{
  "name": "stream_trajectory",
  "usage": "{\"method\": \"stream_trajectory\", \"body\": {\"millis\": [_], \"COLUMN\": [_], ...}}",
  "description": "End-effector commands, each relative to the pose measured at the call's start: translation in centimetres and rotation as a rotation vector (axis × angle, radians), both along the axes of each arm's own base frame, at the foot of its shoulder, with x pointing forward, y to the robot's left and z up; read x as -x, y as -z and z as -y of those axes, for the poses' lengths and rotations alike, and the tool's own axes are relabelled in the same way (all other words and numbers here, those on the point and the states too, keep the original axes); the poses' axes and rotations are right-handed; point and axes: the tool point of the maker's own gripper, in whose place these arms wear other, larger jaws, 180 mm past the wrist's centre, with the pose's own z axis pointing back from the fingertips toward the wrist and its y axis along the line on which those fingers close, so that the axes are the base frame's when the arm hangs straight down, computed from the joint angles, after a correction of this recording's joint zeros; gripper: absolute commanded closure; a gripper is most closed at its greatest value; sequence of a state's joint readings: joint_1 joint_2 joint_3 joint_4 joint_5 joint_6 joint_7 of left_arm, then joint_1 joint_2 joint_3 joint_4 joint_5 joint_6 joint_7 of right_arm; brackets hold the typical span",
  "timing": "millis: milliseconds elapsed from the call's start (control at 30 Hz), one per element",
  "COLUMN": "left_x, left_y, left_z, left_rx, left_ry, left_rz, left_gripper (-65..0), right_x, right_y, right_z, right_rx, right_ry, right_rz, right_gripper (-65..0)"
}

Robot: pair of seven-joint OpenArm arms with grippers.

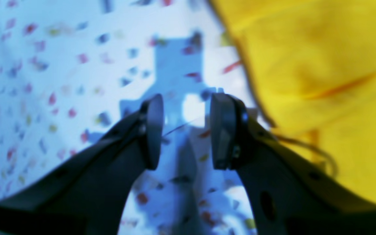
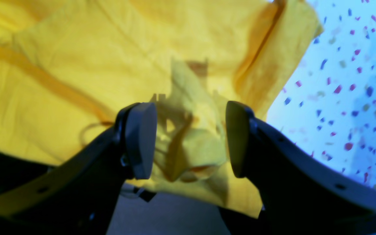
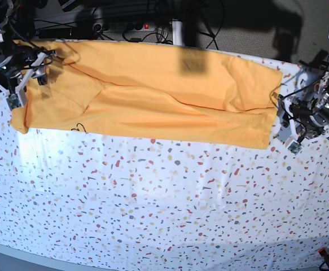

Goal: Fold the T-shirt properly
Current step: 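Open both grippers and release the shirt strip, then lower both grippers onto the shirt strip and pinch its edges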

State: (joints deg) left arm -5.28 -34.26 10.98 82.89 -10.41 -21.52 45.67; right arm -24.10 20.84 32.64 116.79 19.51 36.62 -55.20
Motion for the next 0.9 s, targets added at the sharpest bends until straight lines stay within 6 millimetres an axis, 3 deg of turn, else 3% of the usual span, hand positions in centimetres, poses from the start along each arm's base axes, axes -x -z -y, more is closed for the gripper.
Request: {"method": "stream_trajectory", "body": {"millis": [0,133,233,333,433,500,600,700,767,867], "left_x": [-1.2,-2.0,-3.6,-4.9,-5.4,-5.4,-4.5,-2.9,-1.8,-0.9], "left_y": [-1.5,-2.8,-5.3,-8.8,-12.4,-13.4,-12.0,-9.3,-7.3,-4.8], "left_z": [-1.4,-4.2,-3.7,-0.6,3.9,7.1,11.3,13.9,14.6,13.7], "left_rx": [-0.050,-0.148,-0.119,-0.059,0.062,0.185,0.331,0.396,0.407,0.351], "left_ry": [-0.024,-0.164,-0.222,-0.183,-0.114,-0.080,0.000,0.033,0.027,0.004], "left_rz": [0.048,0.126,0.261,0.387,0.495,0.514,0.439,0.352,0.300,0.249], "left_gripper": [-23.7,-23.6,-23.6,-23.6,-23.7,-23.7,-23.7,-23.7,-23.7,-23.7], "right_x": [-0.9,-2.9,-4.6,-5.8,-6.1,-6.0,-5.9,-5.5,-4.8,-3.3], "right_y": [-1.3,-2.7,-4.4,-6.1,-6.6,-6.5,-5.7,-3.2,-0.6,3.4], "right_z": [0.3,-0.4,-2.7,-4.5,-4.8,-4.7,-4.3,-3.5,-2.7,-1.5], "right_rx": [0.014,-0.028,-0.163,-0.274,-0.293,-0.284,-0.291,-0.328,-0.338,-0.345], "right_ry": [0.000,-0.011,-0.057,-0.101,-0.108,-0.104,-0.085,-0.029,0.018,0.078], "right_rz": [0.048,0.120,0.216,0.303,0.334,0.329,0.308,0.252,0.190,0.084], "right_gripper": [-34.0,-34.0,-34.0,-34.0,-34.0,-34.0,-34.0,-34.0,-34.0,-34.0]}}
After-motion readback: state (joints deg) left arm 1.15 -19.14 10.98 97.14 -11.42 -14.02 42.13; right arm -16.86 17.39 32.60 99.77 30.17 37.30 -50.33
